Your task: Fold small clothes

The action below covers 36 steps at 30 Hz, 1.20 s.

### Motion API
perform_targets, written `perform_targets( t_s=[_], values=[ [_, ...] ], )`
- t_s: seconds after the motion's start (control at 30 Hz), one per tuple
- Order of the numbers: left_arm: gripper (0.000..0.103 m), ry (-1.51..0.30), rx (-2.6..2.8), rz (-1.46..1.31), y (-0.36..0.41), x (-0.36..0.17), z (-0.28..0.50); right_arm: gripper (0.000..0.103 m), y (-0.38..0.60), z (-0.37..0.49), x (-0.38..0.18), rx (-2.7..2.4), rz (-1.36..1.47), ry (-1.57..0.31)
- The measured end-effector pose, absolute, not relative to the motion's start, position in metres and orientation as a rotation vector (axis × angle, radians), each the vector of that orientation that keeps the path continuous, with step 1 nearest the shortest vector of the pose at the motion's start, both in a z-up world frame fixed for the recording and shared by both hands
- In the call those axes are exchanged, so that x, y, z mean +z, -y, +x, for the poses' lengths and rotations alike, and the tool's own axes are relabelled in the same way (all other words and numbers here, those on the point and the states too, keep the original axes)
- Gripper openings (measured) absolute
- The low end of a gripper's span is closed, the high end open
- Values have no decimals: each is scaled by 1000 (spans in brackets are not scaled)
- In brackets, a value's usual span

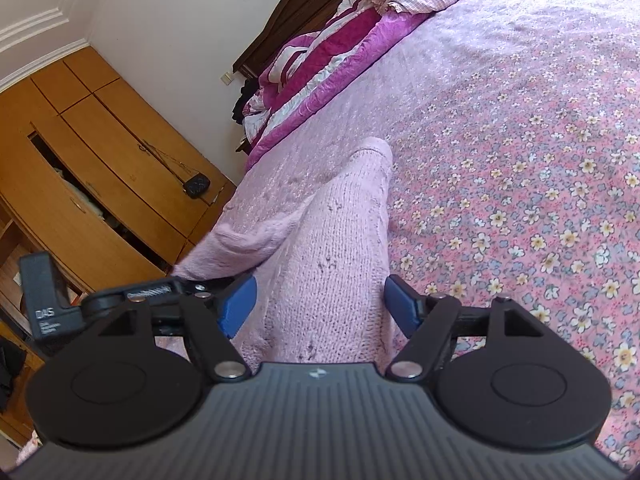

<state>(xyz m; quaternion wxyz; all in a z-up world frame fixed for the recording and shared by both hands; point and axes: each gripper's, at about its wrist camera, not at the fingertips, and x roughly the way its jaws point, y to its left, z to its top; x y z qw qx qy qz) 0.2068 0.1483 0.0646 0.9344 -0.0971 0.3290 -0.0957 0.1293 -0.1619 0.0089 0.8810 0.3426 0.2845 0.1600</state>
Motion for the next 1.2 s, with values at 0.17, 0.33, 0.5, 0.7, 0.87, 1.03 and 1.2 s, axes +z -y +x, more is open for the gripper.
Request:
perform_targets(
  t_s=[0.17, 0.33, 0.5, 0.7, 0.87, 1.03, 1.2],
  values=[
    [25, -782, -116, -285, -172, 45, 220, 82, 155, 133, 12, 400, 708, -580],
    [45, -766, -81, -278, -174, 49, 225, 87, 142, 134, 15, 413, 630, -576],
    [54, -770, -65, -269, -178, 47, 234, 88, 143, 134, 14, 413, 645, -579],
    [63, -783, -41, -287, -187, 41, 230, 88, 142, 132, 16, 419, 624, -580],
    [61, -803, -78, -266, -183, 57, 209, 88, 147, 128, 16, 409, 657, -568],
    [71, -811, -114, -157, -171, 66, 178, 88, 144, 123, 20, 409, 622, -569],
    [79, -827, -82, -60, -166, 53, 157, 89, 131, 116, 24, 447, 530, -600]
  ],
)
